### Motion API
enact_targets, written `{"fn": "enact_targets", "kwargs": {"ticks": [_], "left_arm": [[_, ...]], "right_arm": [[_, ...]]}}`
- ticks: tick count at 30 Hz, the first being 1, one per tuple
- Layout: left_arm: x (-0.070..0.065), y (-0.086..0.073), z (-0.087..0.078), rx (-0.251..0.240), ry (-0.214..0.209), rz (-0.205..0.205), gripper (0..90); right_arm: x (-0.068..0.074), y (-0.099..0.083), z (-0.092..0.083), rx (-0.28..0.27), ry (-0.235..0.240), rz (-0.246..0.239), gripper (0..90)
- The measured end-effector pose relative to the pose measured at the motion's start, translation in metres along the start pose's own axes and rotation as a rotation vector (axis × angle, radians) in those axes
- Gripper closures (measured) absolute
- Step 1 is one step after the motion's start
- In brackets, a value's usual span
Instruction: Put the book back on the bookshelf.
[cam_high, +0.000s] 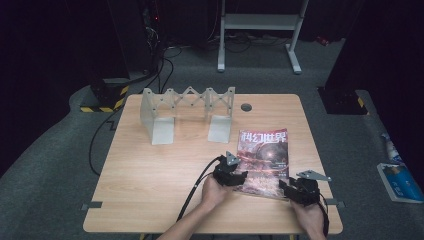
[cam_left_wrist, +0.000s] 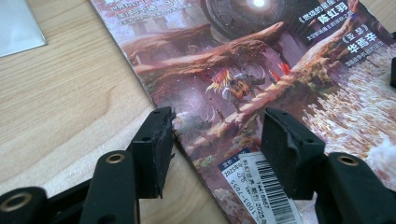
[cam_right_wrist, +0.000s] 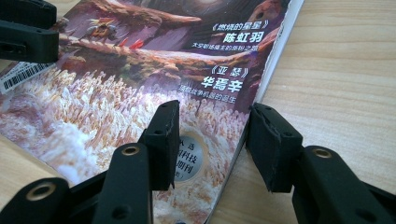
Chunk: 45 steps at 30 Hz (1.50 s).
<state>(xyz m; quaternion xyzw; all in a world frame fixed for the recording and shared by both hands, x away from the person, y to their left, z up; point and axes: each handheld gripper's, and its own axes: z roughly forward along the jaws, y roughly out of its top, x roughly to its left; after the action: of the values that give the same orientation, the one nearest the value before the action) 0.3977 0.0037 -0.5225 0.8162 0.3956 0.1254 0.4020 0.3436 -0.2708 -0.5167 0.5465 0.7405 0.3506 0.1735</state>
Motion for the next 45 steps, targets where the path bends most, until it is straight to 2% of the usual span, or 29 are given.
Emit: {"fn": "enact_targets", "kwargs": {"ticks": [8, 17, 27, 28, 35, 45], "left_arm": [[-0.004, -0.011, -0.01, -0.015, -0.002, -0.003, 44.0], [-0.007, -0.019, -0.019, -0.006, -0.004, 0.007, 44.0], [-0.011, -0.029, -0.03, -0.01, -0.008, 0.0, 44.0], [-0.012, -0.03, -0.031, -0.01, -0.004, 0.001, 44.0], [-0.014, -0.039, -0.039, -0.023, 0.006, 0.006, 44.0], [-0.018, -0.051, -0.051, -0.033, 0.009, -0.01, 44.0]], "right_arm": [[0.007, -0.007, -0.006, 0.002, 0.012, -0.016, 54.4], [0.016, -0.015, -0.013, 0.007, 0.02, -0.033, 54.4], [0.025, -0.022, -0.019, 0.01, 0.033, -0.054, 54.5], [0.026, -0.023, -0.02, 0.016, 0.035, -0.043, 54.5], [0.031, -0.027, -0.023, 0.02, 0.048, -0.05, 54.5], [0.038, -0.03, -0.026, 0.031, 0.073, -0.065, 54.4]]}}
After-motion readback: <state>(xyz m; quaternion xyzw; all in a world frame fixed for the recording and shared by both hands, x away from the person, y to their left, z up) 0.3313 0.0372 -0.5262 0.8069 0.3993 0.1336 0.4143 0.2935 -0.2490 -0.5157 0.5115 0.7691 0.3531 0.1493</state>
